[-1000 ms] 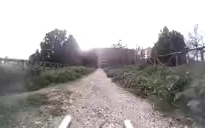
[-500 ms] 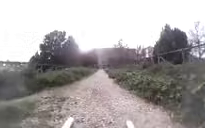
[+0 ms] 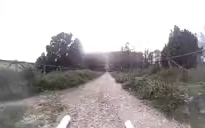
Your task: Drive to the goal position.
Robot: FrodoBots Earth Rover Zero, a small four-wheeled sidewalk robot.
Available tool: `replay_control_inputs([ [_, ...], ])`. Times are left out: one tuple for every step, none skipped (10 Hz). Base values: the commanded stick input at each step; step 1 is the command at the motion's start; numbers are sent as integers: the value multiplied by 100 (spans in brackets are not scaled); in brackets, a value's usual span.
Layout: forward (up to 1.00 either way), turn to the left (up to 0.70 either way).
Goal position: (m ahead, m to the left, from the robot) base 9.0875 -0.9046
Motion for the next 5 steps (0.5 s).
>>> replay_control_inputs([
  [70, 0],
  [70, 0],
  [70, 0],
  [70, 0],
  [70, 0],
])
